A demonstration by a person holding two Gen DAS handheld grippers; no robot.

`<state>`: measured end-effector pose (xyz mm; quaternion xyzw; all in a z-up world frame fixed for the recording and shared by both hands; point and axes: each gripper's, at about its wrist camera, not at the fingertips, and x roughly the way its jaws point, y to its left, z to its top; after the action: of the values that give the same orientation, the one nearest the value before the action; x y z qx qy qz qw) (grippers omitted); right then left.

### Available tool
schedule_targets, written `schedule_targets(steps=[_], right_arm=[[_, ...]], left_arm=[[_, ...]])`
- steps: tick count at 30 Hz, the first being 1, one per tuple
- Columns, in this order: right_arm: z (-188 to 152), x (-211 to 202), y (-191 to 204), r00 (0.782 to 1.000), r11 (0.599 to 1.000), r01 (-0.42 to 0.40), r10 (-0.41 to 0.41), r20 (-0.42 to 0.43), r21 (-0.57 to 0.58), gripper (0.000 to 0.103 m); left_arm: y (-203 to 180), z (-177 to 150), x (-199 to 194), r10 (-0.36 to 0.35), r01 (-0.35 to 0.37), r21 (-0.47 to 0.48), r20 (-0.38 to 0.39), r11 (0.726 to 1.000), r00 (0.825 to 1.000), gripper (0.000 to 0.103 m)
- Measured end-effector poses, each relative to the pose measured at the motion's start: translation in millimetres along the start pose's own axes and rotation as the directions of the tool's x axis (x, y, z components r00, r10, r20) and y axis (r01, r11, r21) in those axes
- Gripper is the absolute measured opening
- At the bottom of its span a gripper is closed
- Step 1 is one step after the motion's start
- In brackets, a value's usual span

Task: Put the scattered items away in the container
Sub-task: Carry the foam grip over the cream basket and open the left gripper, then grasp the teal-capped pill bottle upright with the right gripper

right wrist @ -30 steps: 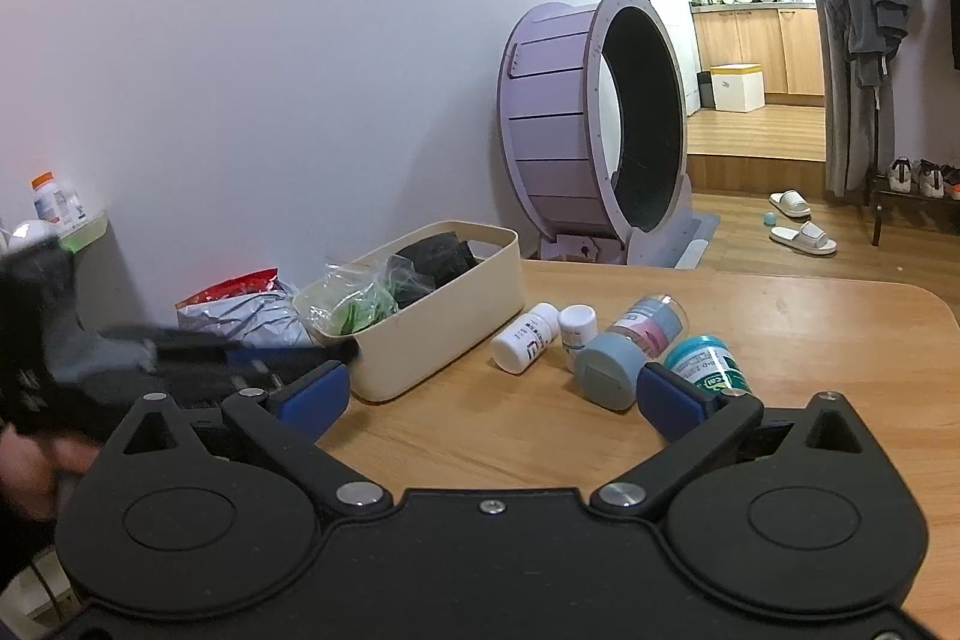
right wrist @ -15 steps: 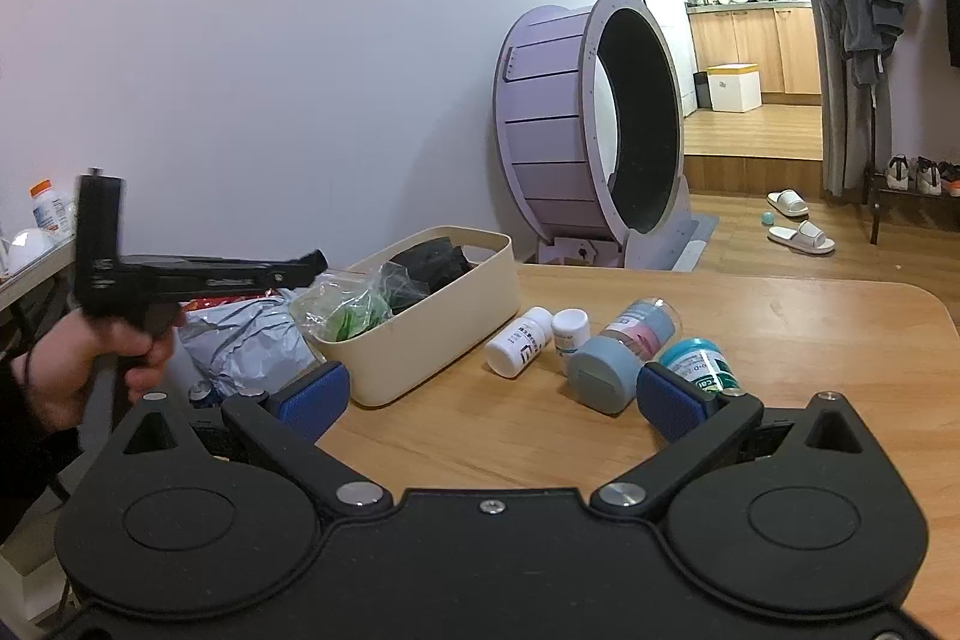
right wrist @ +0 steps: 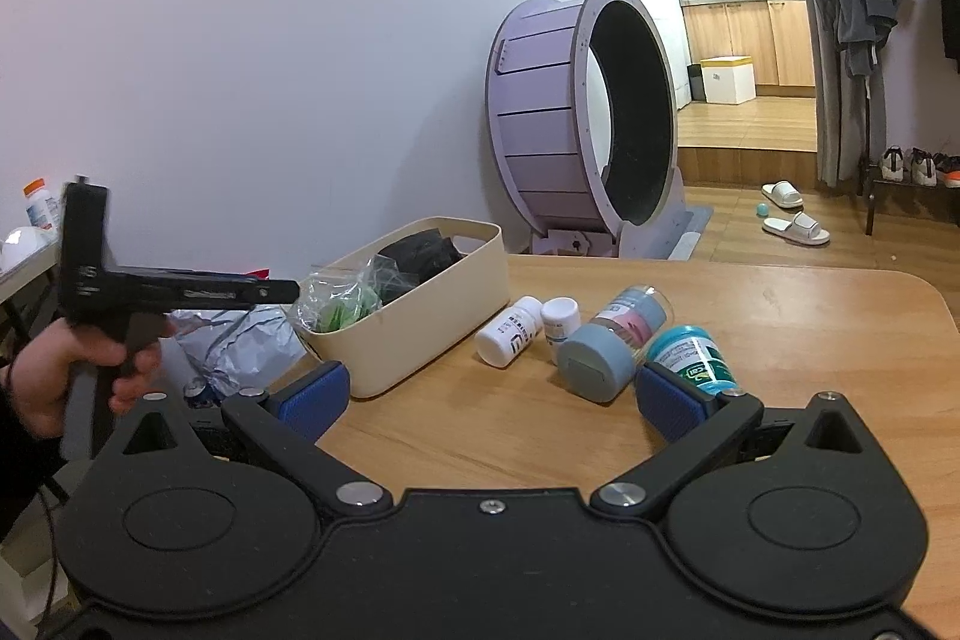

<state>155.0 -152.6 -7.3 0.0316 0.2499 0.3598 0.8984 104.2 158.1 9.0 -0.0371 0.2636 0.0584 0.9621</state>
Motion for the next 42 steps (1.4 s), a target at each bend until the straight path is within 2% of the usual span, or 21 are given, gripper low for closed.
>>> schedule_targets(steps=[5,10,12,16,21,24,31,33,37,42], right_arm=[[2.9,-3.2,-7.7,0.999,0.999,0.036,-0.035,0.011,-0.020,0.103],[8.5,2.1,-28.5,0.994,0.992,0.112,-0.113,-0.006,-0.060,0.103],[9.8,8.6,-37.2,0.986,0.981,0.163,-0.167,-0.025,-0.101,0.103],[2.0,21.5,-55.2,0.973,0.968,0.215,-0.223,-0.052,-0.130,0.103],[-15.1,43.7,-72.7,0.968,0.972,0.219,-0.227,-0.105,-0.083,0.100],[-21.6,53.4,-76.8,0.971,0.980,0.186,-0.195,-0.139,-0.076,0.095],[-26.1,60.7,-78.9,0.968,0.978,0.184,-0.198,-0.157,-0.094,0.093],[-27.5,63.2,-81.5,0.967,0.979,0.182,-0.195,-0.166,-0.094,0.087],[-30.8,65.8,-86.4,0.969,0.985,0.156,-0.168,-0.182,-0.078,0.047],[-29.2,53.1,-87.4,0.980,0.989,0.141,-0.145,-0.137,-0.045,0.043]], left_arm=[[-27.8,-0.4,-19.0,-0.121,0.121,-0.007,0.022,0.993,0.992,0.055],[-57.2,-7.9,-29.8,-0.213,0.213,0.009,0.025,0.977,0.977,0.055],[-65.6,-11.8,-31.4,-0.234,0.233,0.010,0.029,0.972,0.972,0.056],[-78.2,-21.4,-28.5,-0.274,0.274,0.001,0.011,0.962,0.962,0.056],[-91.8,-34.6,-20.9,-0.298,0.298,-0.005,-0.017,0.955,0.954,0.057],[-97.6,-41.1,-17.2,-0.315,0.315,-0.007,-0.034,0.949,0.949,0.057],[-103.5,-44.3,-20.0,-0.363,0.364,-0.002,-0.054,0.931,0.930,0.057],[-104.4,-45.0,-20.7,-0.372,0.372,-0.009,-0.056,0.928,0.927,0.057],[-108.6,-47.1,-21.0,-0.377,0.378,-0.005,-0.064,0.926,0.924,0.058],[-111.2,-48.4,-22.4,-0.376,0.377,0.002,-0.069,0.926,0.924,0.058]])
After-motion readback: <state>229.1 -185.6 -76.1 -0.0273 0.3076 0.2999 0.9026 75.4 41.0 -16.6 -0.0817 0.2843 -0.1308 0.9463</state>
